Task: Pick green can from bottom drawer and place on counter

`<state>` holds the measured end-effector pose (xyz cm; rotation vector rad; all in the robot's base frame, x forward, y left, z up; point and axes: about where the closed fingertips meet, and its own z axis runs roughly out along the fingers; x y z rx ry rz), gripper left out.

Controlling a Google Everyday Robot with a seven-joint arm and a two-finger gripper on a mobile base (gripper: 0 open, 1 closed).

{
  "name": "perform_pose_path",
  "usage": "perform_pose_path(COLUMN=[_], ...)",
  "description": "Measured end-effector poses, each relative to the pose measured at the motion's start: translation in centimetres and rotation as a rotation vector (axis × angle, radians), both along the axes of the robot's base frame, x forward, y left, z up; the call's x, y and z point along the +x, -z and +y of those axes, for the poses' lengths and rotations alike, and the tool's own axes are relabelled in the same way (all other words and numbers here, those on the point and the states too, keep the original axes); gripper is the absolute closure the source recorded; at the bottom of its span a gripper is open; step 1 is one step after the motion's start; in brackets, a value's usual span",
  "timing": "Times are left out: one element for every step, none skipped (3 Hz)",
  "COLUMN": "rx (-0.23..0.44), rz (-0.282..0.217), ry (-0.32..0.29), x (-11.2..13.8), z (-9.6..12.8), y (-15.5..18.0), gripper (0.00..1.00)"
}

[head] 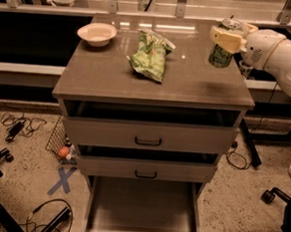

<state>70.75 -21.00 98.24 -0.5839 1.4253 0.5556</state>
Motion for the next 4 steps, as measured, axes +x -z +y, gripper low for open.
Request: perform_pose_path(rx=[0.013, -0.025, -0.043, -0.043], rz=[0.029, 0.069, 0.094, 0.094], ry=[-0.018, -0.006, -0.008, -0.008], x=[3.1, 4.5, 4.7, 4.7], z=[0.6, 0.8, 1.2, 1.2], y=[3.4, 7.7, 9.2, 8.5], gripper=[1.0, 1.0, 0.82, 0.59])
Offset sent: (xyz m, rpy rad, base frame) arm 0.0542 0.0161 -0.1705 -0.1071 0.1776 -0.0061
